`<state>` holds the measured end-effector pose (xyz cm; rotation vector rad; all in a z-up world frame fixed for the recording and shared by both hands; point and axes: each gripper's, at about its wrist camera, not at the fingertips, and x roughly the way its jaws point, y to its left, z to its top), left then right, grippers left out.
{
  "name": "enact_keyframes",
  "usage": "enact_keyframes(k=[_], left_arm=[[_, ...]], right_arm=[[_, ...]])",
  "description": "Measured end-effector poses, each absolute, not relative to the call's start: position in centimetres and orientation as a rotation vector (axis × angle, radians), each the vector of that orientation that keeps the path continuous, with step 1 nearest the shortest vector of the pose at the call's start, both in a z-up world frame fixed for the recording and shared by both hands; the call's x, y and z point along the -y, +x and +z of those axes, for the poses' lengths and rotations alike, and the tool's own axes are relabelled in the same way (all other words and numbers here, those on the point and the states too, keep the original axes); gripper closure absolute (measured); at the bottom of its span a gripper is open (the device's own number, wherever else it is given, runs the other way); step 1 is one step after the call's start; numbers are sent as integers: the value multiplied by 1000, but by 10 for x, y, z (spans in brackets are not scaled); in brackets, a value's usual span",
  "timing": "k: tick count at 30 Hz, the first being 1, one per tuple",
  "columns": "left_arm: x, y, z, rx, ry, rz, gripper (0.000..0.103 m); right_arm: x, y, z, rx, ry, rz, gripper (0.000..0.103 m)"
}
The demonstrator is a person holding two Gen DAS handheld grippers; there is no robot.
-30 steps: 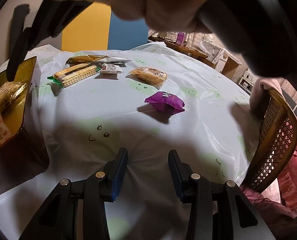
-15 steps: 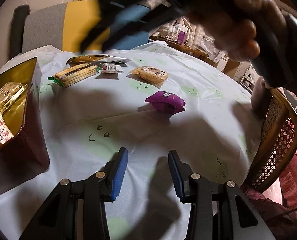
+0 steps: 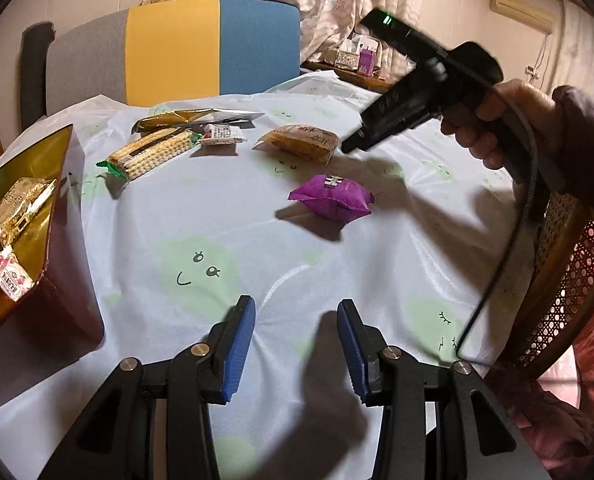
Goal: Organize snacks
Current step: 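Reach the left tool to the white-and-gold stick packet and close on it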
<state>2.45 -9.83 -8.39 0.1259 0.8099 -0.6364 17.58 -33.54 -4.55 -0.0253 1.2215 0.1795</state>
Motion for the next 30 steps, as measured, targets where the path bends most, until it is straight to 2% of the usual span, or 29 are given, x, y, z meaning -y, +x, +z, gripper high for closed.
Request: enact_keyframes(k=[4,9,13,18,30], left_arm=[[106,27,-79,-851,159,-609,59],[114,43,-65,-939,158,-567,59],[116,62,-26,-894,164,-542,59],[130,102,9,-832,306,-498,59],[175,225,-17,-877,662,-436,59]], right_arm=[[341,183,-65,-1312,-88,85,71],[335,184,-66,-1313,-122,98,71],[332,182,-65,-1313,-135,96,71],[329,179,-62,-1314,-154,93,71],[330,182,-63,-1327,-151,95,71]])
